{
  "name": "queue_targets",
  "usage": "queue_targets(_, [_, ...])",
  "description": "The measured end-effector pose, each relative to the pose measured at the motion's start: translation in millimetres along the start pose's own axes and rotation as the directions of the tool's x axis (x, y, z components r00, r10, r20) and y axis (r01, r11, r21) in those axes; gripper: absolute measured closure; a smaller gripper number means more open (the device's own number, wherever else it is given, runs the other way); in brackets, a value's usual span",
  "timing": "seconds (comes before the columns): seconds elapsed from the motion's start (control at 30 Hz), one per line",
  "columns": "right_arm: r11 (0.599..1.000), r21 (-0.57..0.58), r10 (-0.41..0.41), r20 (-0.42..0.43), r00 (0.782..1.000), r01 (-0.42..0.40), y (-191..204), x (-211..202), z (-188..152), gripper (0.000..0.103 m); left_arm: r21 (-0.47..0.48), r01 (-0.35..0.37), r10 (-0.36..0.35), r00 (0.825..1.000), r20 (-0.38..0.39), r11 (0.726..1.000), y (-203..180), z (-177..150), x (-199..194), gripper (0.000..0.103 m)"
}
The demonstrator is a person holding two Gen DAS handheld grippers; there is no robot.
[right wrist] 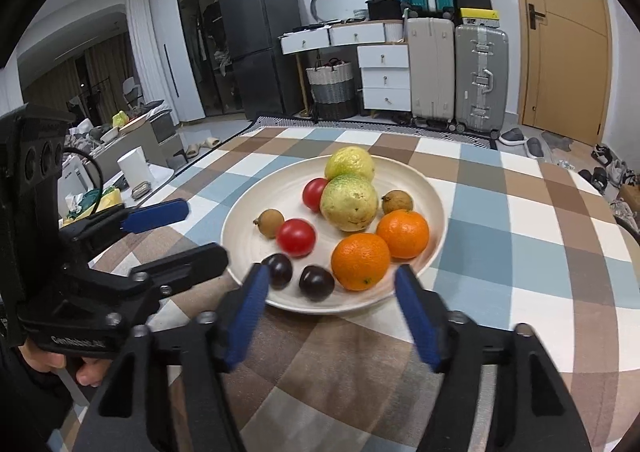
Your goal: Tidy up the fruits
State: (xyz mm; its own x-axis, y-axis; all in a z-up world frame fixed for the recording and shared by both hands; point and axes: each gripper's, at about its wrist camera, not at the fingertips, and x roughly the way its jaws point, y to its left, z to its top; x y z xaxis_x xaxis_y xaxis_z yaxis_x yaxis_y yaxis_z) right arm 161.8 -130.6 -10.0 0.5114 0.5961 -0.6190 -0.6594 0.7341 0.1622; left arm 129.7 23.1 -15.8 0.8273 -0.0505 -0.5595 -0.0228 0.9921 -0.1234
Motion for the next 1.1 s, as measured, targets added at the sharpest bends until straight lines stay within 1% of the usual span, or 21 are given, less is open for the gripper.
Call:
queue_targets(0.03, [1.000,0.002,-0.004,0.008,1.000,0.004,-1.2,-1.7,-0.1,0.021,-0.007,-0.001,0.001,1.000,0.002,1.000,1.5,-0.5,-1.7,0.014])
queue_targets(0.07, [1.000,0.007,-0.006,0.022,1.000,0.005,-2.6,-4.6,-0.6,0.014,-0.016,-0.005,0.005,1.000,0.007,1.000,3.7,-1.0,-3.9,0.009])
queue_targets(0.1, [1.000,0.011,-0.004,0.030,1.000,0.004,-3.4,-6.7,-0.8,0.009,-0.020,-0.008,0.008,1.000,0.011,1.000,4.9,-1.4,-5.5,0.002])
queue_targets(0.17, [1.000,0.016,-0.002,0.047,0.999,0.001,-5.0,-11.0,-1.1,0.005,-0.031,-0.015,0.016,0.999,0.031,0.999,7.3,-2.1,-11.0,0.001])
queue_targets(0.23, [1.000,0.023,0.004,0.066,0.998,-0.006,-7.1,-14.2,-1.3,0.000,-0.033,-0.029,0.030,0.999,0.028,0.999,8.2,-2.9,-12.8,0.001])
queue_targets(0.3, [1.000,0.023,0.010,0.089,0.996,-0.012,-7.6,-18.1,-2.0,0.000,-0.034,-0.032,0.033,0.999,0.023,0.999,8.4,-3.8,-14.2,0.001])
queue_targets(0.47, [1.000,0.019,0.008,0.120,0.993,-0.010,-7.5,-24.8,-3.2,0.000,-0.027,-0.038,0.039,0.998,0.046,0.999,6.9,-4.7,-19.9,0.001])
queue_targets(0.57, [0.999,0.033,0.003,0.135,0.991,-0.007,-11.0,-30.9,-6.2,0.000,-0.028,-0.039,0.040,0.998,0.049,0.999,6.0,-4.9,-20.0,0.001])
queue_targets(0.73, [0.998,0.059,0.001,0.183,0.983,-0.012,-17.4,-42.6,-10.6,0.000,-0.029,-0.034,0.035,0.998,0.057,0.999,5.8,-5.3,-22.1,0.001])
queue_targets(1.1, [0.999,0.035,-0.003,0.181,0.983,-0.004,-12.2,-42.7,-10.3,0.000,-0.042,-0.028,0.031,0.997,0.070,0.999,8.1,-5.6,-26.2,0.001])
